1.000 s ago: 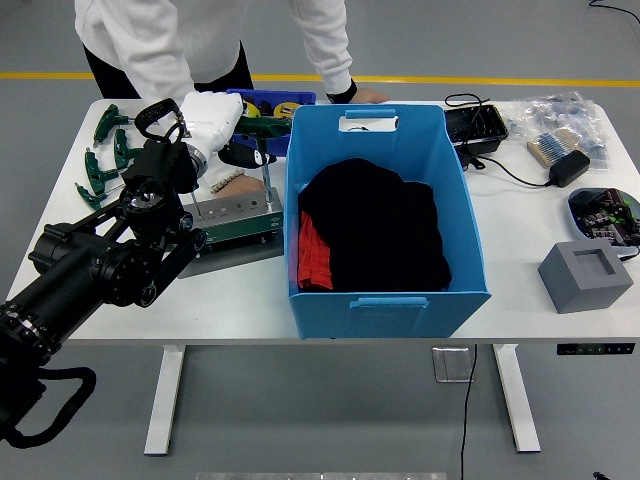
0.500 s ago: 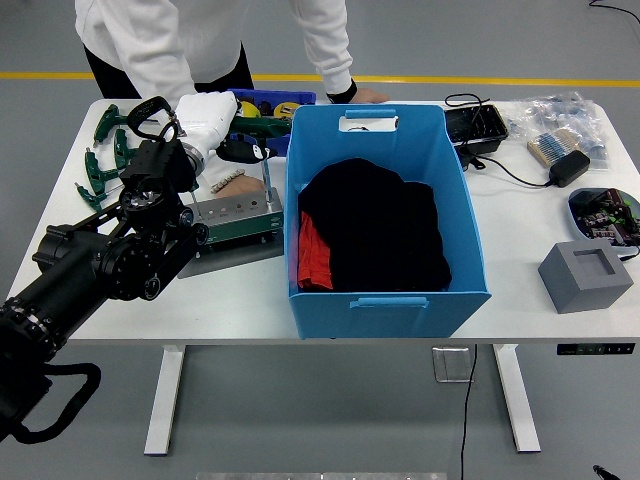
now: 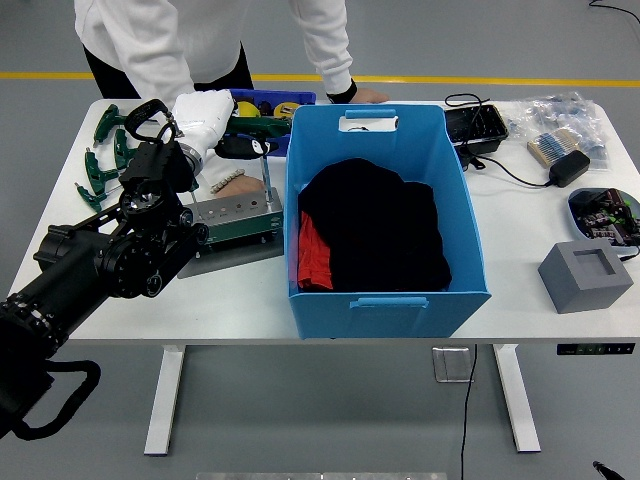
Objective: Lift tool from toolbox,place it in box,lift tool from toolbox,place it in box
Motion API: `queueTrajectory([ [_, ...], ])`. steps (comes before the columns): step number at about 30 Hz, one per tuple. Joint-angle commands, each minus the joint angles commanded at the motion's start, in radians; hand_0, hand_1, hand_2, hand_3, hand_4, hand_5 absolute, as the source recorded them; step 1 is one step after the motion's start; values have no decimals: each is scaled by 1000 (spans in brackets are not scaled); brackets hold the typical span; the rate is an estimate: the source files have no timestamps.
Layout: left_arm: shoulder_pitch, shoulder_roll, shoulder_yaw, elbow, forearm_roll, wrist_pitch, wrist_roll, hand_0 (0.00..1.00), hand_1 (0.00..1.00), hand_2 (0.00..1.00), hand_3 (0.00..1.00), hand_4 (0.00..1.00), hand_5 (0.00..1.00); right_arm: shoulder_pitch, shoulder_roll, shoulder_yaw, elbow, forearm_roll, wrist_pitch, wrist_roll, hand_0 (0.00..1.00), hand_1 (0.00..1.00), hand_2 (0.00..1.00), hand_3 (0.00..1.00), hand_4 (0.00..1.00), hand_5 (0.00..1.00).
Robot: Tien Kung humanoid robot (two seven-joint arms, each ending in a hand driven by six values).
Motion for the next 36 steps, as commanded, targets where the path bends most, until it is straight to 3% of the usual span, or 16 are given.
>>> queueTrajectory([
  [5, -8, 3, 15, -2, -15, 34, -23, 179, 74, 75, 83, 998, 715, 0, 0, 1, 0, -2, 0, -1, 670, 652, 732, 578, 772, 715],
  [6, -10, 3, 17, -3, -16, 37, -26, 176, 61, 62, 74, 821, 671, 0, 0, 1, 0, -2, 0, -1, 670, 652, 732, 576, 772, 716],
  [11, -18, 7, 32, -3, -18, 57, -53, 176, 61, 62, 74, 821, 671, 0, 0, 3, 0, -6, 1, -2, 670, 652, 732, 576, 772, 716],
  [12, -19, 7, 35, -2, -16, 61, -56, 173, 55, 58, 66, 732, 612, 0, 0, 3, 0, -6, 1, -2, 670, 652, 733, 577, 773, 716],
  [17, -17, 7, 37, 2, -2, 54, -49, 173, 55, 58, 66, 732, 612, 0, 0, 3, 0, -6, 1, -2, 670, 652, 733, 577, 773, 716],
  [18, -17, 7, 38, 1, 1, 53, -48, 205, 103, 119, 143, 778, 610, 0, 0, 3, 0, -5, 1, -2, 670, 653, 732, 577, 774, 715],
  [23, -16, 10, 39, -14, 25, 67, -34, 205, 103, 119, 143, 778, 610, 1, 0, 3, 0, -5, 0, -1, 670, 653, 732, 577, 774, 715],
  [24, -16, 11, 39, -19, 30, 69, -31, 216, 155, 174, 205, 964, 760, 1, 0, 3, 0, -4, 0, -1, 670, 654, 733, 577, 774, 717],
  [29, -17, 15, 32, -45, 50, 62, -16, 216, 155, 174, 205, 964, 760, -1, 1, 5, 0, -7, 1, -3, 670, 654, 733, 577, 774, 717],
  [30, -18, 16, 31, -52, 53, 58, -13, 221, 164, 194, 257, 998, 828, -2, 1, 6, 0, -8, 1, -3, 670, 653, 733, 577, 775, 716],
  [35, -16, 19, 29, -77, 62, 21, 8, 221, 164, 194, 257, 998, 828, -6, 1, 9, -1, -12, 1, -4, 670, 653, 733, 577, 775, 716],
  [36, -14, 20, 29, -82, 63, 11, 15, 221, 185, 272, 413, 998, 871, -7, 2, 9, -1, -13, 1, -4, 670, 652, 733, 577, 776, 717],
])
